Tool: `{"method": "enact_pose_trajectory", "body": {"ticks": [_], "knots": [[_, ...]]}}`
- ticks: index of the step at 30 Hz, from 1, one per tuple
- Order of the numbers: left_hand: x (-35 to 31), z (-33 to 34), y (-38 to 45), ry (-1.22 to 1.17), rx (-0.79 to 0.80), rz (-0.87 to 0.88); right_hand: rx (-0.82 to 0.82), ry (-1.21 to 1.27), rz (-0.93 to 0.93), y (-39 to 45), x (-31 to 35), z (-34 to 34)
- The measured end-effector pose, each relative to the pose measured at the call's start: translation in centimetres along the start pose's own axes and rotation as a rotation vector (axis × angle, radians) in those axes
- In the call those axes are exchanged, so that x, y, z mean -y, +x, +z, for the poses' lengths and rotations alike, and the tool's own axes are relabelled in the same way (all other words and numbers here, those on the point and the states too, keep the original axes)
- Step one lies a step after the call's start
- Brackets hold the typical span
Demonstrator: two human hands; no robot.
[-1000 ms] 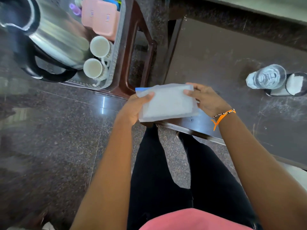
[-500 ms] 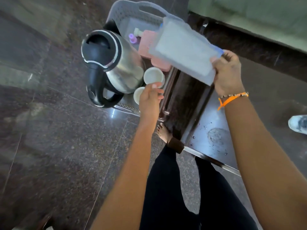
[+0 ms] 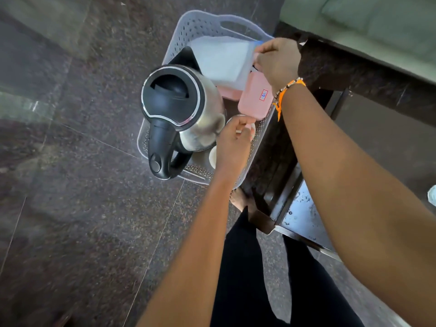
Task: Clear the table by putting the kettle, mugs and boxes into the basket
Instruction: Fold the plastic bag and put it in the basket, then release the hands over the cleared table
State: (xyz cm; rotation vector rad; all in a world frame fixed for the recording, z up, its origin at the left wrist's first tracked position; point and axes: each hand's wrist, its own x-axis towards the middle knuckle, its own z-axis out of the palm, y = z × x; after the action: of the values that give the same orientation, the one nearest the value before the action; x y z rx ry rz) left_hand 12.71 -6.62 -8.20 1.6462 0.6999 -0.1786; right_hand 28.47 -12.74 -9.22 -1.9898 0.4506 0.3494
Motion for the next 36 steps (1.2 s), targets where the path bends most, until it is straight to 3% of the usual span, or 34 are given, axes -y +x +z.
{"method": "enact_pose_trajectory", "body": {"ticks": [10,14,20,25,36], "knots": [[-0.1,0.5,0.4,0.013,-0.003,-0.017,0.146,-0.330,-0.212,-1.1,-0.5,-1.0],[-0.2,1.8,-0.5,0.014,0.014,-0.028,0.105,-0.207,-0.227,-2.1,-1.5,-2.7],[-0.1,4.6,-3.3,0.061,0.059,0.003,0.085,0.028,-0.118,-7.1,-6.8,-8.8],[0.6,8.3,-7.2,0.164,0.129,-0.011,0.026,0.162,0.082,-12.1,-13.6,-14.3],[4.7,22.8,-18.6,0.334,0.387,-0.071,-0.176,0.255,0.285,-20.3,-26.8,-29.7]]}}
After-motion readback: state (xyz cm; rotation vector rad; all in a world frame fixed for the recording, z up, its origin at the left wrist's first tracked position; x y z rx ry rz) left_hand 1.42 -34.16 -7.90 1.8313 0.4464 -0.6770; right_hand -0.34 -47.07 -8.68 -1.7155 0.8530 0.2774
